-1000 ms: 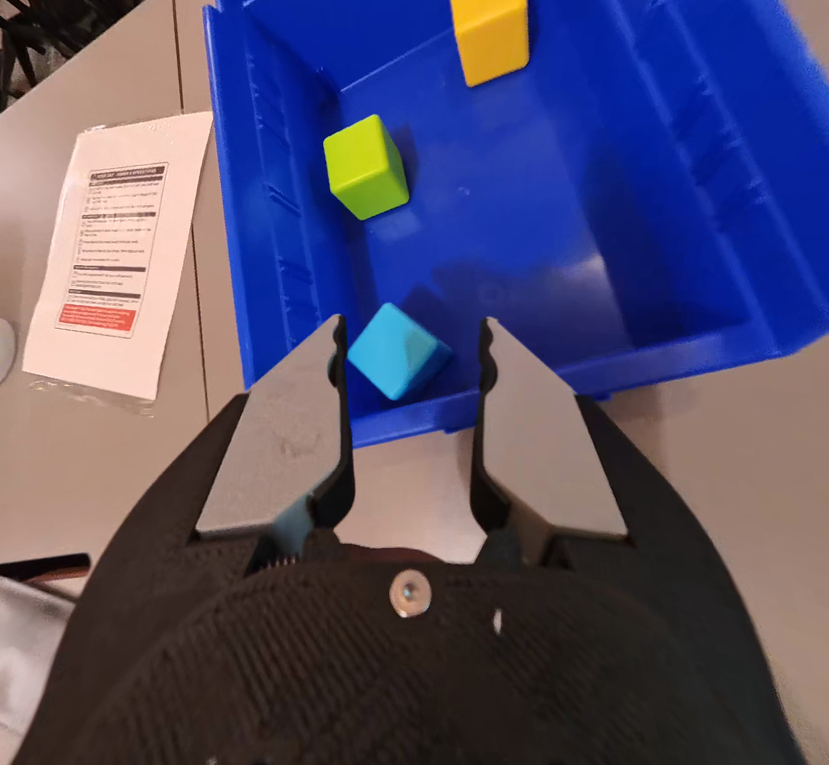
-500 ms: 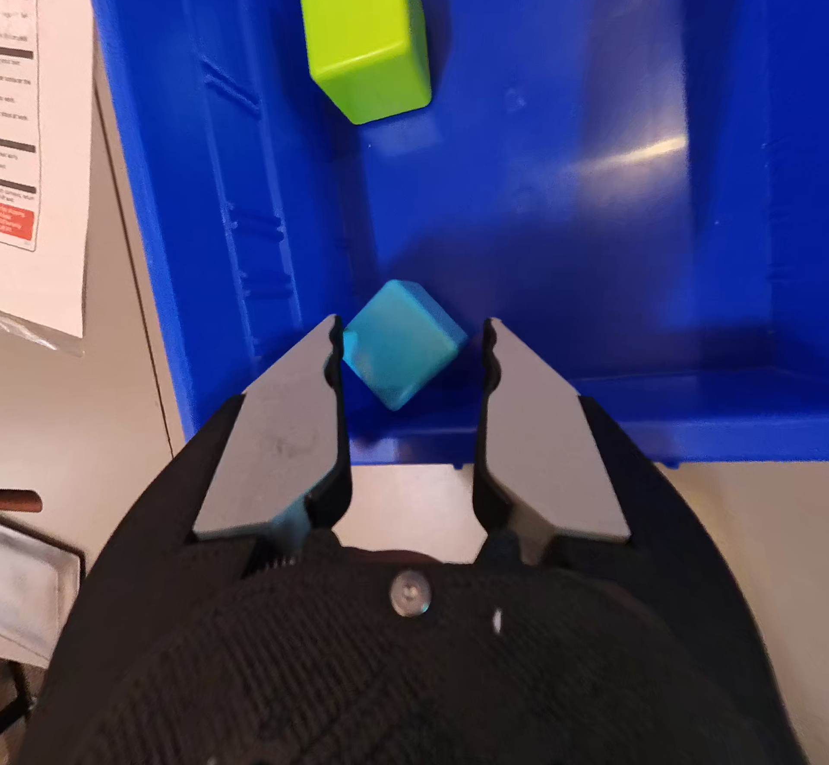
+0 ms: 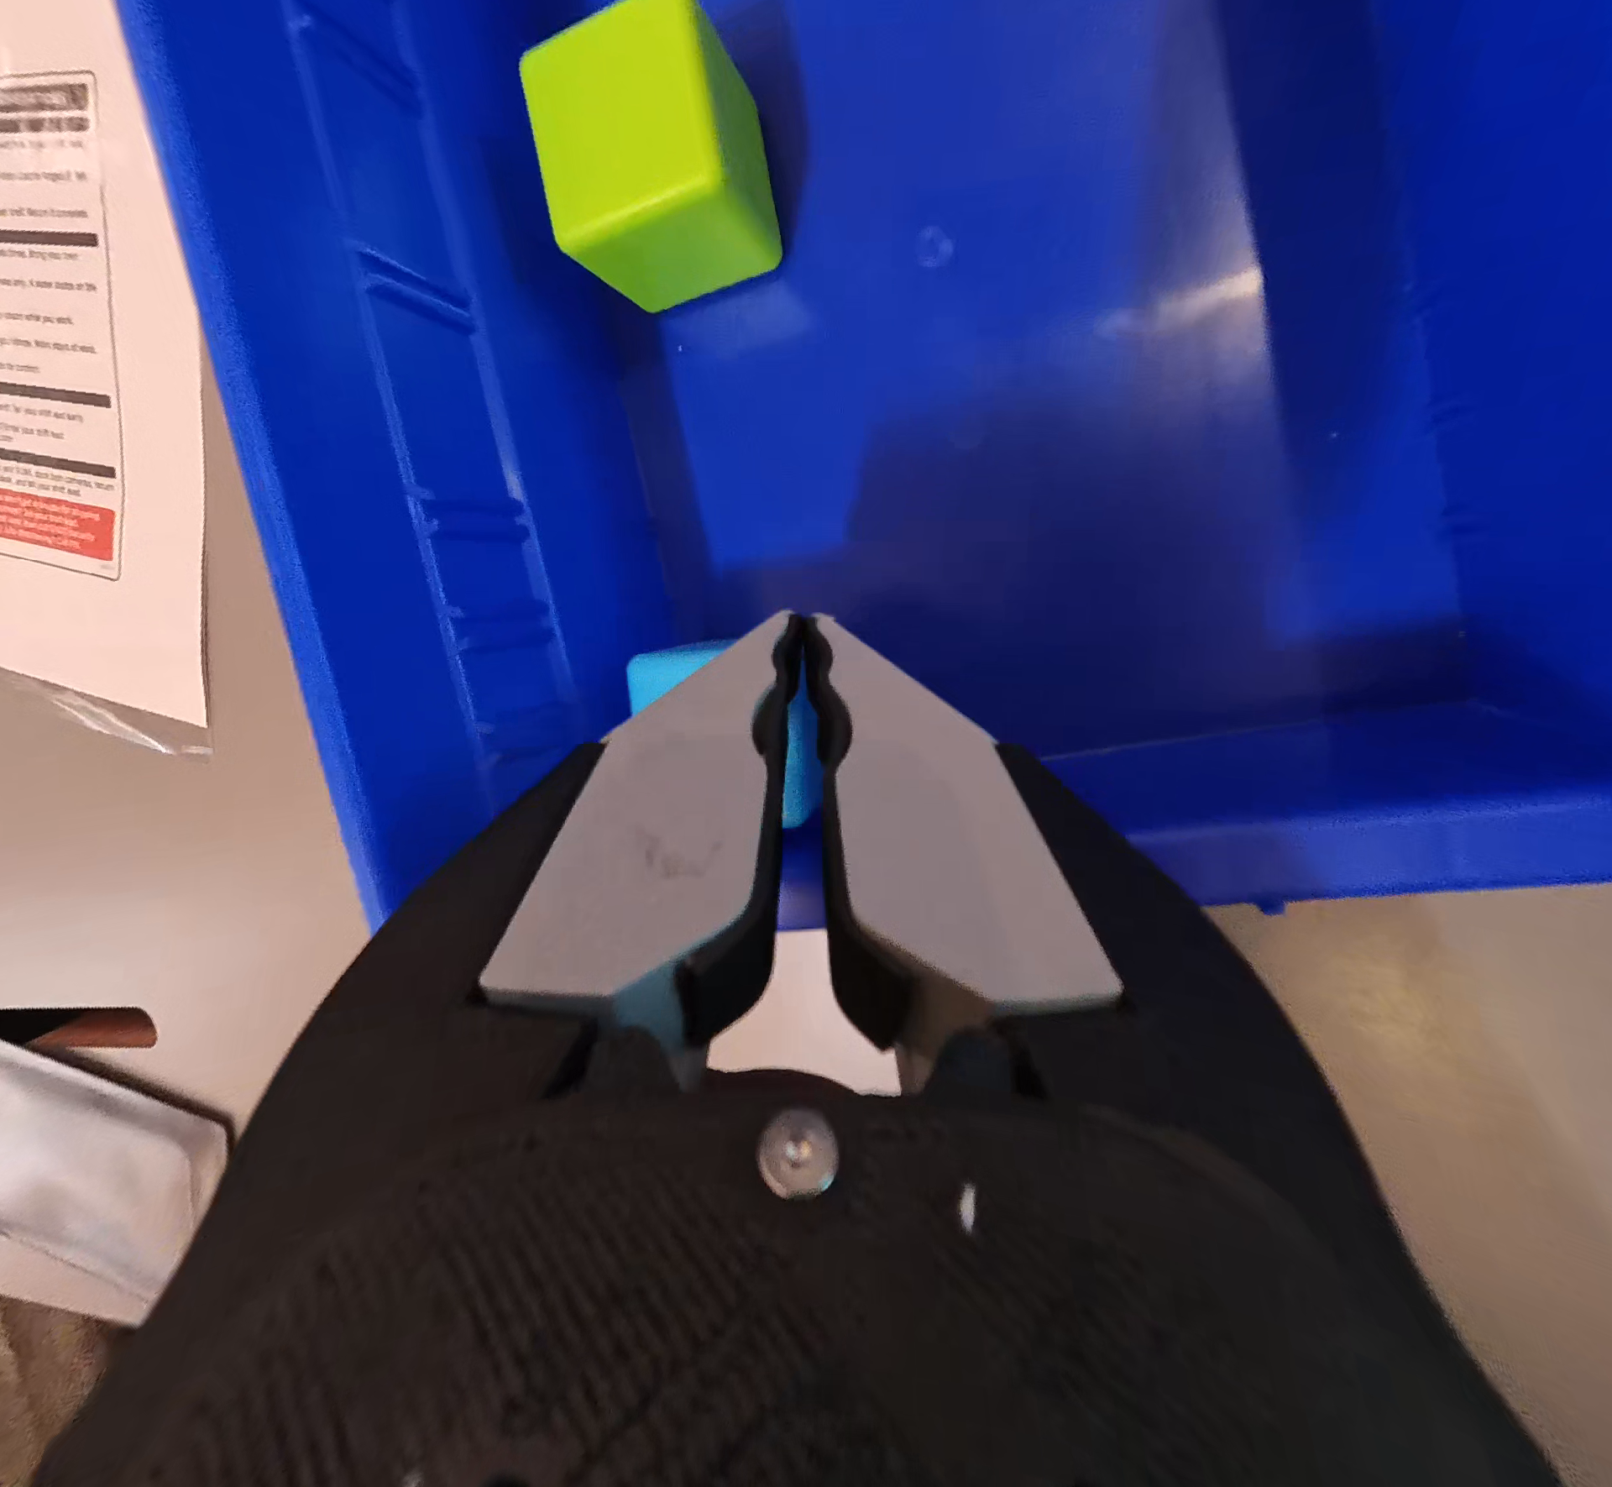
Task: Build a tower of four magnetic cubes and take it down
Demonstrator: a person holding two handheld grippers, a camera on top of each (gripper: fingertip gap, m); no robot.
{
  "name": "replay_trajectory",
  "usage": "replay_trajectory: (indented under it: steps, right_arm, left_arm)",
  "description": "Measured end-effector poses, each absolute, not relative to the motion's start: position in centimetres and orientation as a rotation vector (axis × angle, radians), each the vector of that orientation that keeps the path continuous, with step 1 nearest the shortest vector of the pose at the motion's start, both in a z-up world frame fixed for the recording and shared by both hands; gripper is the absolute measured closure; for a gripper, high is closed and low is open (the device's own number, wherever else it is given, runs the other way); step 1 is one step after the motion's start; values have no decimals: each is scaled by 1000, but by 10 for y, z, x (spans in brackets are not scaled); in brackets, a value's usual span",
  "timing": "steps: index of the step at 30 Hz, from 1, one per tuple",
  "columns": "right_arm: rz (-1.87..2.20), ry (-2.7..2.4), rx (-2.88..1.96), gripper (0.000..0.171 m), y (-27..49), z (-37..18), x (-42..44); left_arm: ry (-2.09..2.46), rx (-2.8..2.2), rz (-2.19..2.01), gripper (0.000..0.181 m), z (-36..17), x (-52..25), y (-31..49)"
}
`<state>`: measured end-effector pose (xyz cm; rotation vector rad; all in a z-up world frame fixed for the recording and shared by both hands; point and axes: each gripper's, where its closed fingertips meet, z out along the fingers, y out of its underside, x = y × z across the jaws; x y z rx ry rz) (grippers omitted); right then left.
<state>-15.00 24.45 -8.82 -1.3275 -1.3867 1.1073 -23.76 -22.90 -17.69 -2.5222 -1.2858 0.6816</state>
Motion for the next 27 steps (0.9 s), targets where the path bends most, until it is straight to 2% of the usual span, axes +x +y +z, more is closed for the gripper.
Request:
replay_trajectory:
  steps: [7,10,12,15,19,23,27]
  right_arm:
    - [1112,-1385,-1324,130,244,-87,-149]
    - [1113,-1388,-1325,130,243,-87,-150]
    - [1114,-1387,-1323,130,243,-87,-149]
    - [1115,-1387,-1321,130,243,-86,-149]
    - [1124,-1382,-1320,130,242,-84,-148]
    - [1136,-1377,-1318,130,241,-82,-147]
    - [1146,-1376,-1315,130,240,-80,-147]
  left_arm:
    - [-1319,-2468,668,181,-179,-237,-231]
    - [-1336,-2436,688,172,-172,-238,-232]
    - [-1373,-2390,671,158,-167,-238,-231]
    - [-1479,-2344,570,119,-169,-231,-229]
    - [-1575,-2285,672,110,-164,-235,-243]
    - [-1656,-2216,599,97,-168,-231,-241]
    - [-1698,-2205,569,98,-175,-230,-240]
